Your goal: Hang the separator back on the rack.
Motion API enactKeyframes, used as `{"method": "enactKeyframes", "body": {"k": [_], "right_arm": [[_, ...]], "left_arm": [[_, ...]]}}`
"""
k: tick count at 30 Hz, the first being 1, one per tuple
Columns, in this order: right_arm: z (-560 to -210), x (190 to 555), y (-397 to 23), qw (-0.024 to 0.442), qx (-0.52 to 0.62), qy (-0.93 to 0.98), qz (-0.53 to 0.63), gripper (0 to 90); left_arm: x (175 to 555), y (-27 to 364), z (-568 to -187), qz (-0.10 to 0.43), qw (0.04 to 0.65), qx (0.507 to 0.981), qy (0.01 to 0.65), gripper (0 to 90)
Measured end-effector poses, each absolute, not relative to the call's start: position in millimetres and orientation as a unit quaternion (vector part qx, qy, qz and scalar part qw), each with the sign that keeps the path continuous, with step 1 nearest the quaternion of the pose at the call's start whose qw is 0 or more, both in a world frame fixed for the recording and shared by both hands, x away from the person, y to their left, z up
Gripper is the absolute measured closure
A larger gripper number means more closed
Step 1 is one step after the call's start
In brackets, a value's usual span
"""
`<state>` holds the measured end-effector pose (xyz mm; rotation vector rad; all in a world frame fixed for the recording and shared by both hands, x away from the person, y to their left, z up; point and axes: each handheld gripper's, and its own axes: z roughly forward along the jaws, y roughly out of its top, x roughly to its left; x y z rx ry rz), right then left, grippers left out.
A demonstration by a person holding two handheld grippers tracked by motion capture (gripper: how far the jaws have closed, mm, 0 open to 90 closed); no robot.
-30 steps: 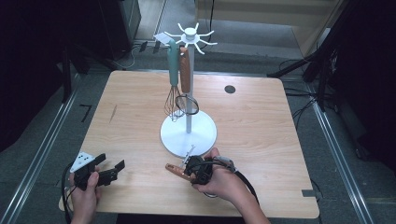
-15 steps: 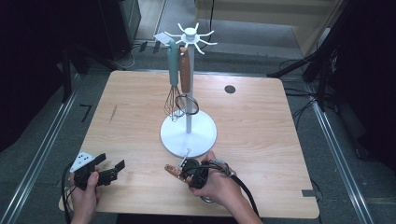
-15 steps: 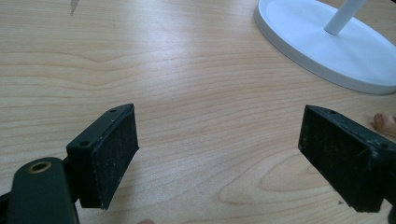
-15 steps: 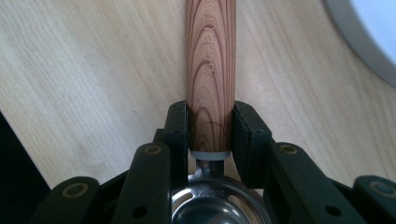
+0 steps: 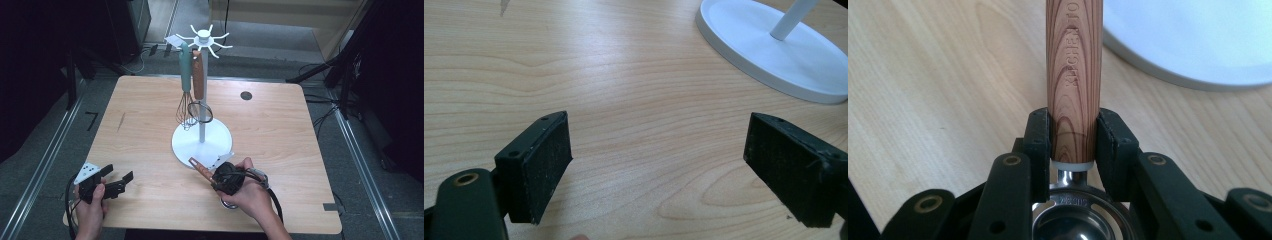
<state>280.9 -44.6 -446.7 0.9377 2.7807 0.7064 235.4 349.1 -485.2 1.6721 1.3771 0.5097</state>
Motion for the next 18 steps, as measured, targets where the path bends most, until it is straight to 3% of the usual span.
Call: {"method": "enactKeyframes", "body": {"k": [18], "right_arm": [[-435.6,289.2,-103.1,0.107,0.393,0.821,0.400,71.4]], "left_arm": [[231.6,354.4,-484.4,0.215,0.460,0.658,0.556,10.2]]}}
